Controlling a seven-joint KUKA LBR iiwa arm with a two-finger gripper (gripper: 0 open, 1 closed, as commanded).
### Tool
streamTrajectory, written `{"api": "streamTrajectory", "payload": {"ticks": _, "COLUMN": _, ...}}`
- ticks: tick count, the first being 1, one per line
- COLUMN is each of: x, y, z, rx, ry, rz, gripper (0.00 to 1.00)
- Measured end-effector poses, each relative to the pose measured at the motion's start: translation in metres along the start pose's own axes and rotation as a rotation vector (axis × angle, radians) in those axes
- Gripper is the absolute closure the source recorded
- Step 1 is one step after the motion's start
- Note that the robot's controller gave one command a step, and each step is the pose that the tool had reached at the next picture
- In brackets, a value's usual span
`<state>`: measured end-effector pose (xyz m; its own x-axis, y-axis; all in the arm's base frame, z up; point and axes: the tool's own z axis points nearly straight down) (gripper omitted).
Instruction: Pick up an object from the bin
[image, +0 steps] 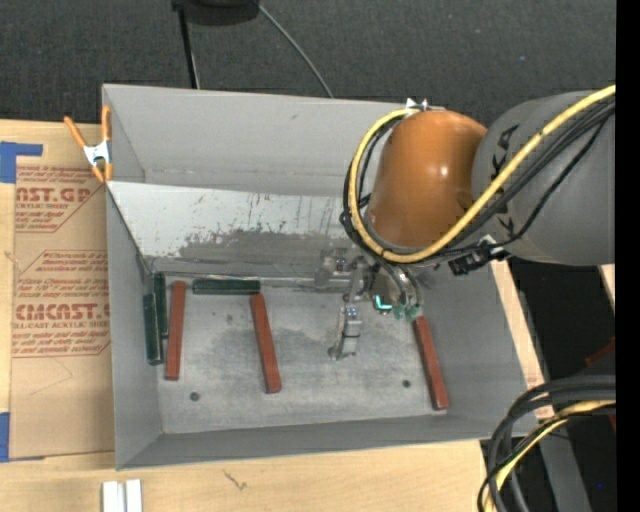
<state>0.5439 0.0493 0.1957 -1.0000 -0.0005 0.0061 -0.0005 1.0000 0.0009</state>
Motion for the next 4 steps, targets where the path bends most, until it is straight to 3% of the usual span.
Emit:
{"api": "streamTrajectory", "payload": {"ticks": 1, "x": -0.002, "y": 0.0, "z": -0.004, "rx": 0.0, "ry": -0.008, "rz": 0.0, "gripper": 0.0}}
{"api": "streamTrajectory", "payload": {"ticks": 2, "x": -0.004, "y": 0.053, "z": 0.03, "rx": 0.0, "ry": -0.011, "rz": 0.023, "gripper": 0.0}}
{"api": "streamTrajectory", "payload": {"ticks": 3, "x": -0.012, "y": 0.074, "z": 0.056, "rx": -0.003, "ry": -0.007, "rz": -0.151, "gripper": 0.0}}
{"api": "streamTrajectory", "payload": {"ticks": 4, "x": -0.038, "y": 0.089, "z": 0.124, "rx": 0.0, "ry": -0.008, "rz": -0.425, "gripper": 1.0}}
